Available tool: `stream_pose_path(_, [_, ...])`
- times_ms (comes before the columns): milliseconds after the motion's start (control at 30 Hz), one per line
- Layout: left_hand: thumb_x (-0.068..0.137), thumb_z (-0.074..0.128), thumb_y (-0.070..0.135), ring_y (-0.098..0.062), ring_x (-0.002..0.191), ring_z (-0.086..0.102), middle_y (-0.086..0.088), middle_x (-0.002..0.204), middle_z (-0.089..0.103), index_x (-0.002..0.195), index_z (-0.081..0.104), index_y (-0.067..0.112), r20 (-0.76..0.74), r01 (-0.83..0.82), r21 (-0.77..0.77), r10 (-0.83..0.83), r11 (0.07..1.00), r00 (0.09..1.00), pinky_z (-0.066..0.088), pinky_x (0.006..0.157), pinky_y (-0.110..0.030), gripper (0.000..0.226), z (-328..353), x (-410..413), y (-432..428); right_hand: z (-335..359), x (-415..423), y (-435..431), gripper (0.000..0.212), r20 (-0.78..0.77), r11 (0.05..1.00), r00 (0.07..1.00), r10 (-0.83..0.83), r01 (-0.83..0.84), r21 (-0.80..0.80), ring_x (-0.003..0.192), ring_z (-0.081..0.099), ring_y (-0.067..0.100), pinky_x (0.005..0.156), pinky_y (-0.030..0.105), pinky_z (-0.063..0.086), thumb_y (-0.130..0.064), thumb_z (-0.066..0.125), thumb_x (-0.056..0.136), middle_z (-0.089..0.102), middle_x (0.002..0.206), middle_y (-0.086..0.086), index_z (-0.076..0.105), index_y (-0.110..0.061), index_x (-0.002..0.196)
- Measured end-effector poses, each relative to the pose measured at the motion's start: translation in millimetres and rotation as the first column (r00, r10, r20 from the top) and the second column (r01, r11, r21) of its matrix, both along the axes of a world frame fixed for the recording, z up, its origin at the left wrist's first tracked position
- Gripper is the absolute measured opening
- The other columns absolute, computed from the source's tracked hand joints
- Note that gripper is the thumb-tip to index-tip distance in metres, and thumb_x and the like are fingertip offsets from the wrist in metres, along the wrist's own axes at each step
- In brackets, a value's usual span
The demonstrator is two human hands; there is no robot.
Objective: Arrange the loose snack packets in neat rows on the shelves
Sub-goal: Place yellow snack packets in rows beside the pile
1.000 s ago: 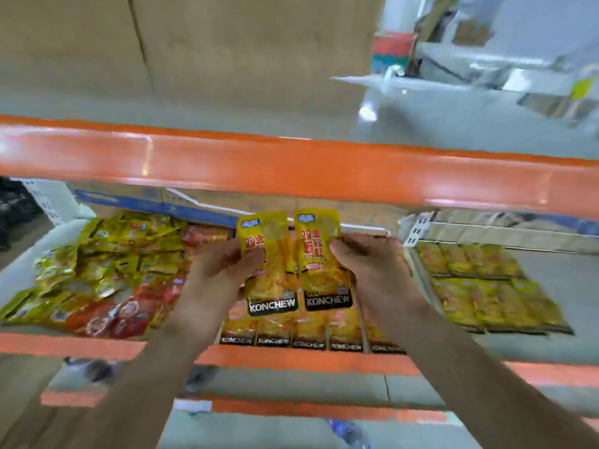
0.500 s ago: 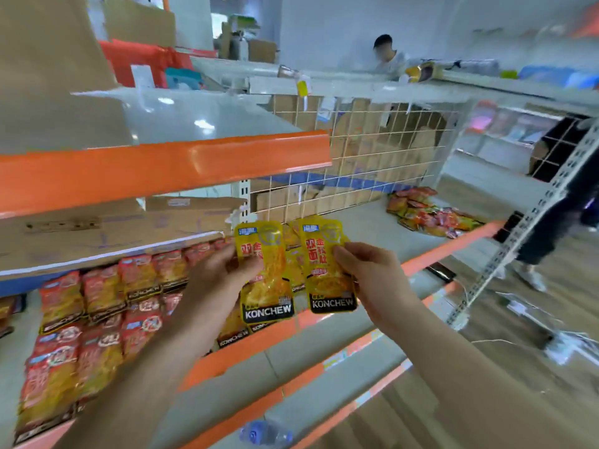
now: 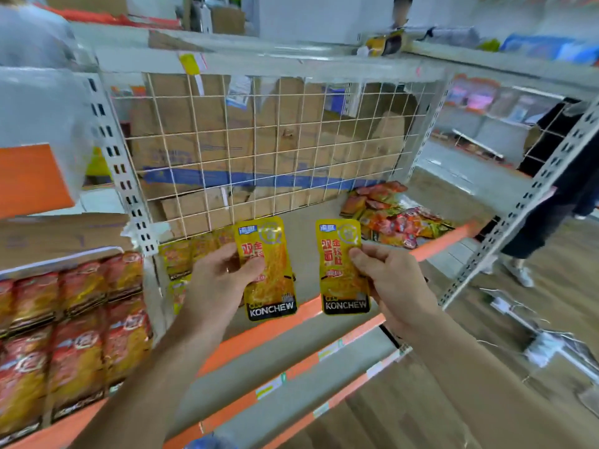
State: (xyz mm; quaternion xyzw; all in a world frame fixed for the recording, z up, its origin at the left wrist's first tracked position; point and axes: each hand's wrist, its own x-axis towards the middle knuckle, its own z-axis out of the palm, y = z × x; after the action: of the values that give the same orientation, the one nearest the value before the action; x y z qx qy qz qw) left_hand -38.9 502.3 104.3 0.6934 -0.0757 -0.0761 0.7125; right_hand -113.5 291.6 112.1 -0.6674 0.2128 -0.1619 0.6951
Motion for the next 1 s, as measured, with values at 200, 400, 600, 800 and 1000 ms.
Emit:
stream_pose_path(200, [0.088,0.070,0.005,-0.021,0.082,0.067,-0.008,0.088,0.074,0.085,0.079,0.019,-0.105,-0.037,-0.030,0.034,0.999,0.994,0.054,0.085,-0.044,0.017,-8,11,-60,-3,39,-66,0.011,-0.016,0.999,0.999,0.048,-0.048,-0.010,0.075,0.064,0.015,0.084,0.045,0.056,-0.007,0.064,0.093,0.071,0.074,-0.002,0.071,-0.010,0.084])
stream_pose_path(400, [0.089,0.072,0.009,-0.016,0.079,0.066,0.006,0.076,0.075,0.075,0.079,0.036,-0.126,-0.089,0.050,0.095,0.995,0.988,0.049,0.075,-0.038,0.032,-15,42,-84,-17,81,-85,0.016,-0.058,0.994,0.993,0.106,-0.106,0.006,0.075,0.063,0.016,0.090,0.052,0.054,-0.006,0.067,0.091,0.071,0.075,0.000,0.073,-0.013,0.078])
stream_pose_path(600, [0.089,0.073,0.010,-0.010,0.077,0.068,0.009,0.074,0.074,0.073,0.079,0.030,-0.133,-0.115,0.103,0.128,0.988,0.983,0.050,0.085,-0.037,0.026,-28,76,-101,-28,122,-99,0.014,-0.117,0.990,0.985,0.130,-0.135,-0.034,0.074,0.067,0.015,0.091,0.049,0.057,-0.009,0.066,0.093,0.074,0.075,-0.001,0.074,-0.015,0.082])
stream_pose_path(800, [0.090,0.072,0.011,-0.014,0.080,0.071,0.007,0.079,0.077,0.084,0.077,0.023,-0.144,-0.140,0.114,0.156,0.984,0.977,0.053,0.076,-0.034,0.014,-26,119,-115,-29,166,-116,0.018,-0.121,0.990,0.985,0.125,-0.132,-0.056,0.067,0.066,0.009,0.079,0.036,0.059,-0.007,0.064,0.094,0.072,0.068,-0.007,0.070,-0.017,0.081])
stream_pose_path(1000, [0.089,0.072,0.012,-0.016,0.081,0.071,0.008,0.078,0.076,0.085,0.077,0.024,-0.111,-0.180,0.198,0.205,0.963,0.973,0.051,0.081,-0.031,0.013,-36,162,-131,-42,214,-132,0.011,-0.164,0.982,0.974,0.155,-0.170,-0.084,0.068,0.069,0.006,0.065,0.021,0.055,-0.008,0.063,0.095,0.074,0.079,-0.002,0.072,-0.007,0.101])
